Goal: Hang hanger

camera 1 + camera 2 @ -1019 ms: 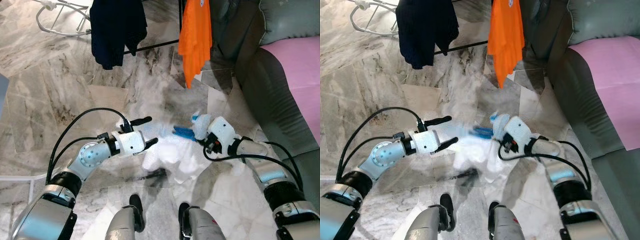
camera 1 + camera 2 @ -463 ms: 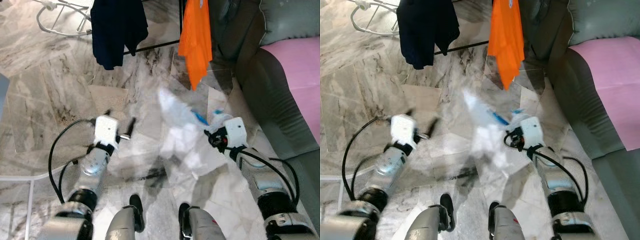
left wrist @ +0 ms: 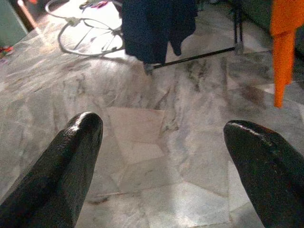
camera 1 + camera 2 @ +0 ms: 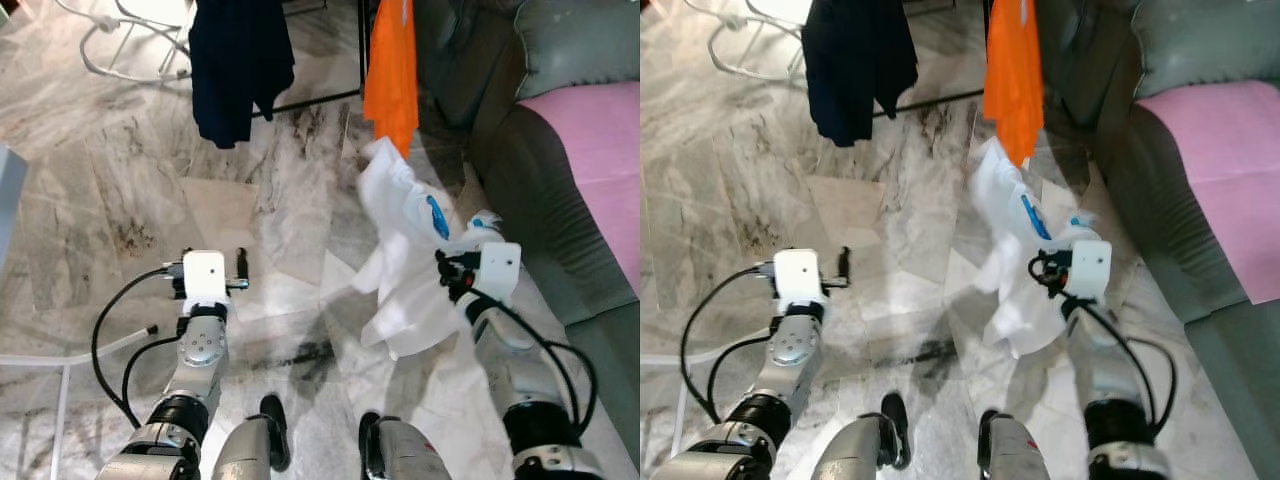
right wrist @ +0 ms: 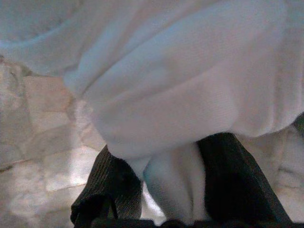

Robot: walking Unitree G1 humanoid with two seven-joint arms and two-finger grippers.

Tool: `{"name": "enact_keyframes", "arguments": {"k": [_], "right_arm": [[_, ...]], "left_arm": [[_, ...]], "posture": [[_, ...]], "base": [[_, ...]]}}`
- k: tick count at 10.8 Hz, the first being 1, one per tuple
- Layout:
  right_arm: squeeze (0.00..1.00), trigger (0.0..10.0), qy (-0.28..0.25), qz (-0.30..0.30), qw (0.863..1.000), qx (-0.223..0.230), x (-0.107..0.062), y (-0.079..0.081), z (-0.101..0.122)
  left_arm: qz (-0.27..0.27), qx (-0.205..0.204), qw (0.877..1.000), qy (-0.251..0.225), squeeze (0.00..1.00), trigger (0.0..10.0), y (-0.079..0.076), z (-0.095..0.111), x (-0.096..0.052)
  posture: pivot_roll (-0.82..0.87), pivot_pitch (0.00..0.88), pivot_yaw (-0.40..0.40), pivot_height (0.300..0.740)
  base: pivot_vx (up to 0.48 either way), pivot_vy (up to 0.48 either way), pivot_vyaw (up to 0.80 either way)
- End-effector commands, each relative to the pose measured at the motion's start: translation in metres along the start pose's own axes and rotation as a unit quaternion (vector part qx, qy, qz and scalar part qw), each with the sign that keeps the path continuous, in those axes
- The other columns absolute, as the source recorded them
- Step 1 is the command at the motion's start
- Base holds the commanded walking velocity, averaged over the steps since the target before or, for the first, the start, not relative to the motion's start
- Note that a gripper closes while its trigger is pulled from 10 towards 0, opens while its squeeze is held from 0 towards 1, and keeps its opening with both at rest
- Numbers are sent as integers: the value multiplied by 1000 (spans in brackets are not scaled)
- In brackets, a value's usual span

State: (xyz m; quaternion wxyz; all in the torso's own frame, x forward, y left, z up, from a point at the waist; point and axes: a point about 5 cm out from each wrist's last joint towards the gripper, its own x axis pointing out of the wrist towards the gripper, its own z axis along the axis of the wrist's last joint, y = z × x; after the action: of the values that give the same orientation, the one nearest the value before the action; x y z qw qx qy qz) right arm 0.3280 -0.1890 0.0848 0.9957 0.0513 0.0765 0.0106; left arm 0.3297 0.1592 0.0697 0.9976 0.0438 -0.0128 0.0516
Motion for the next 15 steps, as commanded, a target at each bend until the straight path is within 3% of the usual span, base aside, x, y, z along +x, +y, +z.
{"name": "enact_keyframes", "arguments": {"k": [1,4,9,13,15], "right_arm": [[0,10000,-27,0,1000,13,-2,1,7],[0,10000,-62,24,998,21,0,12,23],[0,10000,-87,54,994,28,3,25,36],[0,10000,-82,57,995,27,5,27,34],[0,10000,-80,69,994,28,6,32,31]], "left_arm": [[-5,-2,1000,5,0,10000,1,-1,0],[-22,-11,999,-27,0,10000,-6,19,11],[-44,-26,998,-33,0,10000,-18,24,13],[-31,-36,998,-37,0,10000,-22,29,15],[2,-22,1000,-13,0,10000,-22,22,14]], "posture": [[-220,175,61,740],[-218,176,65,740],[-220,170,68,740],[-209,142,56,740],[-207,112,54,740]], "base": [[0,0,0],[214,0,0],[426,0,0],[437,0,0],[216,0,0]]}}
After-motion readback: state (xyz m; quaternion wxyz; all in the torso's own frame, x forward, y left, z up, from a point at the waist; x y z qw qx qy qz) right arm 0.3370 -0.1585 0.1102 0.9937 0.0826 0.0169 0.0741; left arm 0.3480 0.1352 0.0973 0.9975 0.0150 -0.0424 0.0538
